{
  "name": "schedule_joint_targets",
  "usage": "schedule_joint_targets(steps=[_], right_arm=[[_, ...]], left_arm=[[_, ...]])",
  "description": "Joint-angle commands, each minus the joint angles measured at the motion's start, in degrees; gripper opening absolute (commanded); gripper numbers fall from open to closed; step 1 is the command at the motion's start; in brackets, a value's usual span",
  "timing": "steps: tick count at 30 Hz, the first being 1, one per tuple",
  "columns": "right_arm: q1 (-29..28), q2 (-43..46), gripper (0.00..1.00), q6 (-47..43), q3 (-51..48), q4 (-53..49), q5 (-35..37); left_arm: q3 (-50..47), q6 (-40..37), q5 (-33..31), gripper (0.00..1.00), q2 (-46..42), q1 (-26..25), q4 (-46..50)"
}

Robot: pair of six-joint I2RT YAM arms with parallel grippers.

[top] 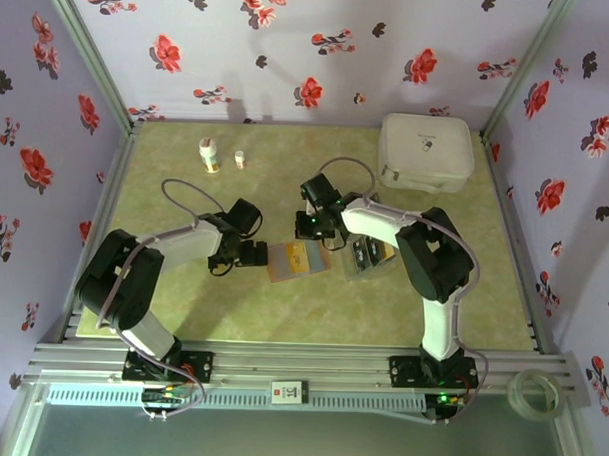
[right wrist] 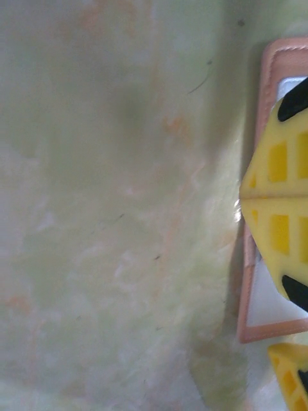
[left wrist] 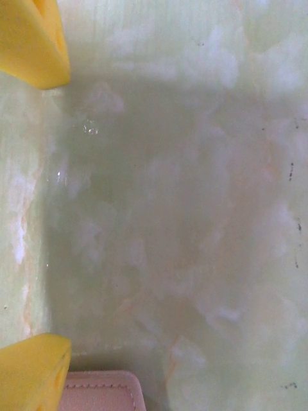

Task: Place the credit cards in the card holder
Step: Insert the credit card into the card slot.

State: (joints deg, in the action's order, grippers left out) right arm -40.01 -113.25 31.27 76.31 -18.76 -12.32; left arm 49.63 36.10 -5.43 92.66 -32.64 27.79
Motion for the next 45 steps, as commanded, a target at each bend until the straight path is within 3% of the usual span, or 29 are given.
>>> schedule_joint_targets(steps=[1,13,28,32,38,42,45], right_arm=[[-0.37,-2.33,0.04,-2.63,3.73,-3.91,-0.58],[-2.40,-7.55,0.04,-6.06,9.55,-8.86,-0.47],[-3.85,-7.40,0.00,-8.34,8.42,-11.03,-0.47],[-3.85,-6.31,0.00,-8.61,8.95,-10.79,0.25],[-2.68,-1.35,0.20,-7.50,8.15,-10.04,4.20],[-1.61,1.90,0.19,-6.52,4.73,-9.76,5.35],[-1.39,3.90,0.11,-6.10,0.79,-9.30,6.27]], left_arm=[[-0.05,-0.06,0.67,1.00,2.88,-0.15,-2.65],[0.21,-0.24,0.61,1.00,3.28,-0.16,-2.65],[0.35,-0.50,0.63,1.00,3.71,-0.18,-2.74],[0.42,-0.50,0.60,1.00,4.02,-0.14,-2.73],[0.47,-0.50,0.63,1.00,4.20,-0.14,-2.74],[0.71,-0.46,0.73,1.00,4.48,-0.17,-2.75],[0.87,-0.70,0.77,1.00,4.37,-0.14,-2.61]])
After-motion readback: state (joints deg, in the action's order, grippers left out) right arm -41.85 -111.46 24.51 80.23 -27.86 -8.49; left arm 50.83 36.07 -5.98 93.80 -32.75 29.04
